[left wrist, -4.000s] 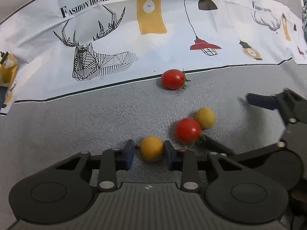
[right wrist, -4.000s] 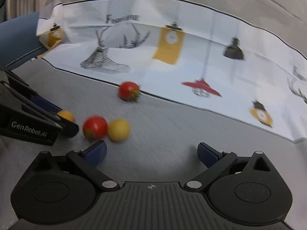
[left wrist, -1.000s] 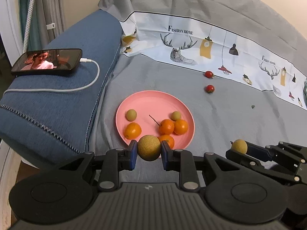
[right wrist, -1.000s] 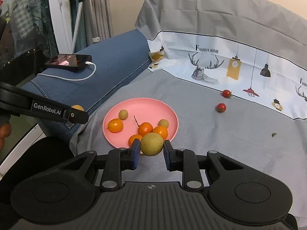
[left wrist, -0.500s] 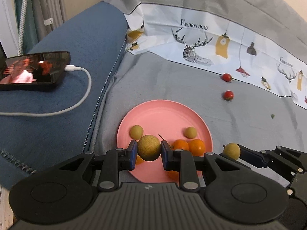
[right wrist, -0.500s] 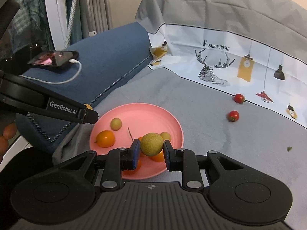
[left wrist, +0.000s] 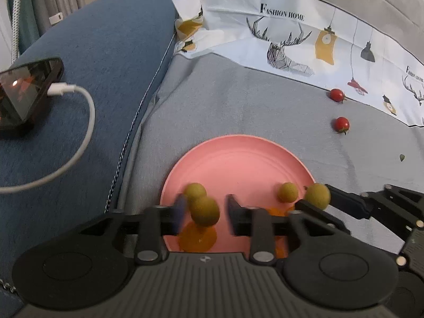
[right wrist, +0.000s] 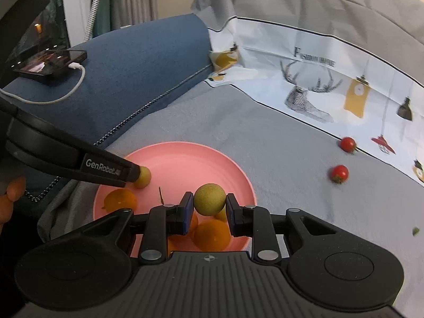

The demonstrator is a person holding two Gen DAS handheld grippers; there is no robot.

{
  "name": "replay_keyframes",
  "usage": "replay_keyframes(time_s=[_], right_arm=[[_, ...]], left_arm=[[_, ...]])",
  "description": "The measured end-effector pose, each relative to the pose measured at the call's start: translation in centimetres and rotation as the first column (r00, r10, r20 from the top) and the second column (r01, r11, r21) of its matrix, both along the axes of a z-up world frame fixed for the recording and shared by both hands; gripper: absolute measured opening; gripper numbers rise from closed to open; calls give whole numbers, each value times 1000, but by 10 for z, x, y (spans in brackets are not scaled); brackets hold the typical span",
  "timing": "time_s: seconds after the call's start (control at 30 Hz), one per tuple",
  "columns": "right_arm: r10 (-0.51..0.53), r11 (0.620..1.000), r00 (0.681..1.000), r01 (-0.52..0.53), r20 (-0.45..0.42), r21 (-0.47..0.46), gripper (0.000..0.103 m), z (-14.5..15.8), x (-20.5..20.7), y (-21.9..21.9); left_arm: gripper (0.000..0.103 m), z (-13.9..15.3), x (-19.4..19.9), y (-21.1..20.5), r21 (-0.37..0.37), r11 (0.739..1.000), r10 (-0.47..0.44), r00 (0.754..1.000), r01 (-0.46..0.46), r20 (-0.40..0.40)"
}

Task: Organize fruits
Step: 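Open both tools to drop the yellow fruits onto the pink plate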

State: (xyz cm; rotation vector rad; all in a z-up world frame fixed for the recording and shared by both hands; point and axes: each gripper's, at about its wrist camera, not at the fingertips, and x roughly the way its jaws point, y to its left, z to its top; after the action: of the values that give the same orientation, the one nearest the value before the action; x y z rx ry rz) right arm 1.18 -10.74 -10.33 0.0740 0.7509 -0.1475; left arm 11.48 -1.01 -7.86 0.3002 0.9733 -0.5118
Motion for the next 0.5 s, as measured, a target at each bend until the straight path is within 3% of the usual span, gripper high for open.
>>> replay_keyframes(time_s=[0.03, 0.07, 0.1, 0.13, 0.33, 0.5], right_arm=[[8, 1000, 1000, -8, 3, -3, 41, 0, 2, 0], [15, 1000, 1000, -14, 4, -15, 51, 1, 3, 0], [14, 999, 1000, -14, 9, -32, 67, 3, 2, 1], [10, 999, 1000, -9, 20, -50, 75, 5, -1, 2], [-10, 999, 1000, 9, -10, -50, 84, 10, -33, 8], [-55, 998, 998, 56, -40, 9, 89, 20, -68, 22]], left_arm=[[91, 2, -1, 1, -3, 1000, 7, 1000, -7, 16], [102, 5, -3, 2, -5, 1000, 23, 999, -23, 44], [103, 8, -6, 5, -13, 999, 40, 996, -39, 77], [103, 10, -10, 6, -16, 999, 33, 995, -31, 89], [103, 10, -34, 20, 9, 1000, -14, 999, 13, 47], [103, 17, -61, 45, 6, 1000, 25, 1000, -25, -7]])
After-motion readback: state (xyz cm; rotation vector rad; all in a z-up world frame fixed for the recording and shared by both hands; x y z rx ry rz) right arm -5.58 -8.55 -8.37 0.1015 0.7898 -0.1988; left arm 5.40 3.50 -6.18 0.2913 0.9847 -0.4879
